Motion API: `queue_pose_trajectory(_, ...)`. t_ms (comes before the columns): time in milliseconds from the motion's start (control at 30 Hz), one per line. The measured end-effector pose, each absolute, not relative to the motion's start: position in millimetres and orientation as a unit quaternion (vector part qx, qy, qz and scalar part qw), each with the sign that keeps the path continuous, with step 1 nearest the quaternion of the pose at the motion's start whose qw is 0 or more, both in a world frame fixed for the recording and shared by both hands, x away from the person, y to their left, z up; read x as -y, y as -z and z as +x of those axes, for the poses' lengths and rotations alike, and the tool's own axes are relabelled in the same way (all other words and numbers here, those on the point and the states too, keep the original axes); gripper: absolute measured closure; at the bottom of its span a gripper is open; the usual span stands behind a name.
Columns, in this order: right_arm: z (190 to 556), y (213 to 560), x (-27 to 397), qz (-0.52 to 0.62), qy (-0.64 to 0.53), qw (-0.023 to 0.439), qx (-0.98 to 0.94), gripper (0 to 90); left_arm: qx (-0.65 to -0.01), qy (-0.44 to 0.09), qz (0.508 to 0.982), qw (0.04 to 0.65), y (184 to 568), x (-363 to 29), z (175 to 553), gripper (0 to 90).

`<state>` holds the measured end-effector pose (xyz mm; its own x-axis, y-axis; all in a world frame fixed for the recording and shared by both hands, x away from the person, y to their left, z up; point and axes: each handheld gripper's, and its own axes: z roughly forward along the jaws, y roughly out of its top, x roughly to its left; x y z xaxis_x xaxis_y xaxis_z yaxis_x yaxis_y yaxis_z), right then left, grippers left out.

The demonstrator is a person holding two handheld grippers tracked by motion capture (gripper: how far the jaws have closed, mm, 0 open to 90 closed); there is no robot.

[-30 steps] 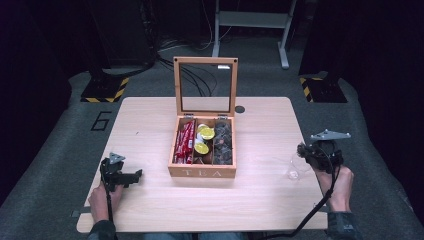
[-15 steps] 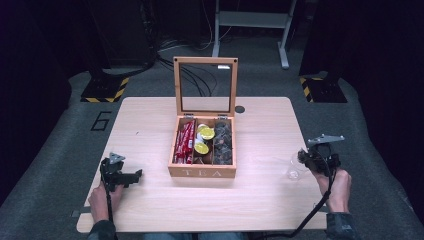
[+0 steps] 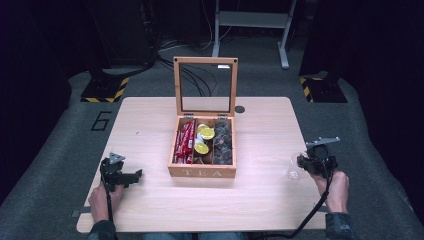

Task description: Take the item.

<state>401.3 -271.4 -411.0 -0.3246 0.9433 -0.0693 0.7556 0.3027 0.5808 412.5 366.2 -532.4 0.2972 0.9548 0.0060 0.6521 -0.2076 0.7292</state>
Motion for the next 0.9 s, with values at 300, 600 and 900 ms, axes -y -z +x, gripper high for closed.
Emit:
queue_pose_trajectory(300,404.9,420.8,272.2,0.553,-0.223,0.190,-0.780,80.7,-0.543,-0.238,0.740,0.318,532.4,-366.2,412.5,0.2)
queue_pose_trajectory(600,405.5,421.7,272.2,0.554,-0.224,0.190,-0.779,79.5,-0.543,-0.238,0.740,0.318,532.4,-366.2,412.5,0.2)
queue_pose_trajectory(900,401.3,418.9,273.3,0.546,-0.260,0.192,-0.773,35.6,-0.543,-0.238,0.740,0.318,532.4,-366.2,412.5,0.2)
